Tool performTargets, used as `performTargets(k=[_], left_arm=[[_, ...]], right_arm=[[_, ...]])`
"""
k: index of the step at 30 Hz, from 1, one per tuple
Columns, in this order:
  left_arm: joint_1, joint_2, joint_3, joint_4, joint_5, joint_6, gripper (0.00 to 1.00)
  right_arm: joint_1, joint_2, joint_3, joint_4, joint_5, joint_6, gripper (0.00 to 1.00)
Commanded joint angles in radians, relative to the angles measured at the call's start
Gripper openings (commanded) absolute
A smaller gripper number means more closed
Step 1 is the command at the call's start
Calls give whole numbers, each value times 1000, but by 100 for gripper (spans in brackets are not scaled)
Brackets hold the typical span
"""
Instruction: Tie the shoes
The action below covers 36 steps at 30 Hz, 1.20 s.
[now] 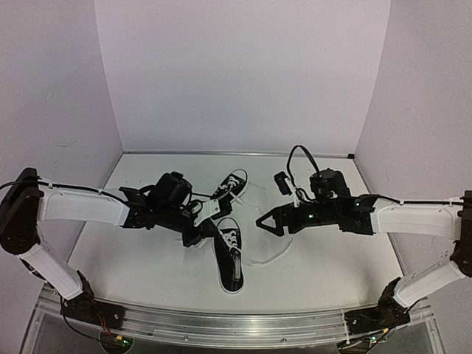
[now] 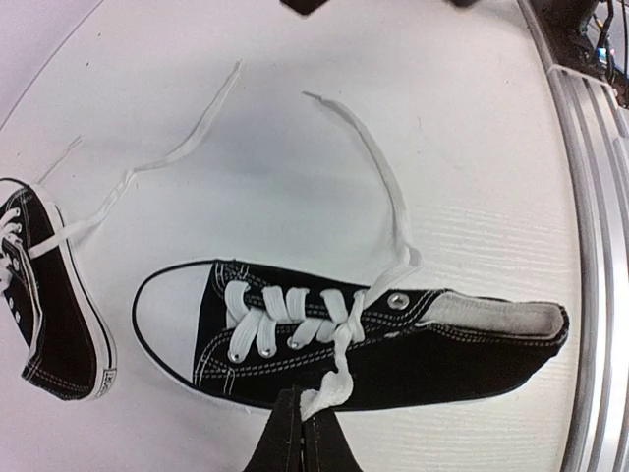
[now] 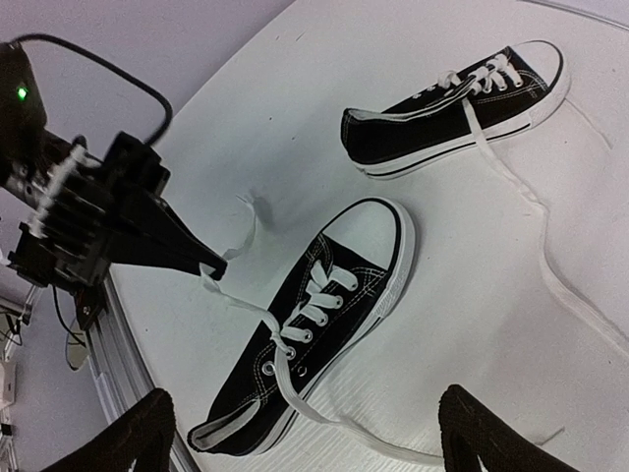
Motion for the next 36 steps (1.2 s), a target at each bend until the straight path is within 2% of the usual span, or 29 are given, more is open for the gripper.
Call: performTargets(k=[1,5,10,19,26,34,36], left_arm=[[-21,3,-14,122,42,-79,0],[-34,27,-12,198,48,-108,0],[-36,42,-13,241,46,-131,0],[-37,42,-18,252,40,-139,0],[-37,42,-18,240,43,-130,0],[-40,38,-19,240,64,-117,0],[-42,39,-21,239,67,-115,0]], right_arm=[[-4,45,17,98,-115,34,77],[-3,92,20,143,-178,61,69],[5,149,8,238,-246,103,66],[44,298,69,324,-285,124,59],[73,353,107,377,-307,142,56],[79,398,131,406,-313,159,43],[79,406,138,410,-316,163,36]])
